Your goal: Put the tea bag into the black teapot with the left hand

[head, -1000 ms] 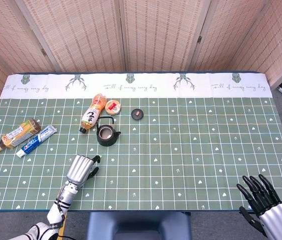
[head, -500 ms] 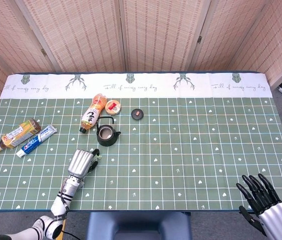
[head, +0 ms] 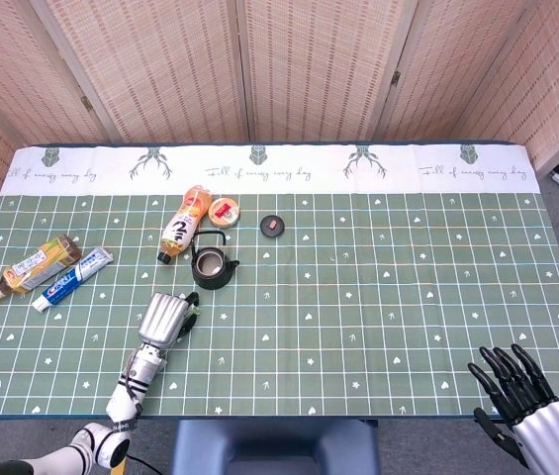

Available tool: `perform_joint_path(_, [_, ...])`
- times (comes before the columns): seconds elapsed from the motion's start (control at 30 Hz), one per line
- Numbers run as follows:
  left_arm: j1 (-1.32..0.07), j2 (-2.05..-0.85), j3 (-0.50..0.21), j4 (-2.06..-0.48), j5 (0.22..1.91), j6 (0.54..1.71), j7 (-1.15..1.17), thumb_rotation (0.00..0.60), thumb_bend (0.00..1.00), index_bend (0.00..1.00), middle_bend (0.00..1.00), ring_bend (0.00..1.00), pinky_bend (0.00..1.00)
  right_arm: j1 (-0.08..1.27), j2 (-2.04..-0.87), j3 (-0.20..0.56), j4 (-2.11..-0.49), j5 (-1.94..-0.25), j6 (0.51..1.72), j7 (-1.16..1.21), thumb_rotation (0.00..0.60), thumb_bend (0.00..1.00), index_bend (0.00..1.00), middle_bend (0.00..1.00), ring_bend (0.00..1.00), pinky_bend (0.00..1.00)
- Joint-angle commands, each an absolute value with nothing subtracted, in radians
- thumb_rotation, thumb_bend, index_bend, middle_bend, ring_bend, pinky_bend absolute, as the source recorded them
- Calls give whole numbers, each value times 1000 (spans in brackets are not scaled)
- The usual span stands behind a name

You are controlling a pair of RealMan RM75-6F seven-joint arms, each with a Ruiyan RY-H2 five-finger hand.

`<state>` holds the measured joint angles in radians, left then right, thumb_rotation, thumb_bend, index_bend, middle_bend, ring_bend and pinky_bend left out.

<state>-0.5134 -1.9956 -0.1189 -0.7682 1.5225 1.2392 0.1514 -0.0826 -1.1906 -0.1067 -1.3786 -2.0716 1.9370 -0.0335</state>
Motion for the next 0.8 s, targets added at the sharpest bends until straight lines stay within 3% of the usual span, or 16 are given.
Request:
perform_joint_path(0.03, [-517,-2003,-117,-762,1517,1235,155,600,359,504,1000,1000,1000,-82,-1190,-107,-1380,-2072,1936,-35,600,365,0,0,67,0])
perform_joint_path(0.8, [-546,-2020,-121,-731,1484,1219,163,600,360,539,1000,1000,1000,-81,-1188,-108,-1381,-2072,1935,-34,600,366,0,0,67,0])
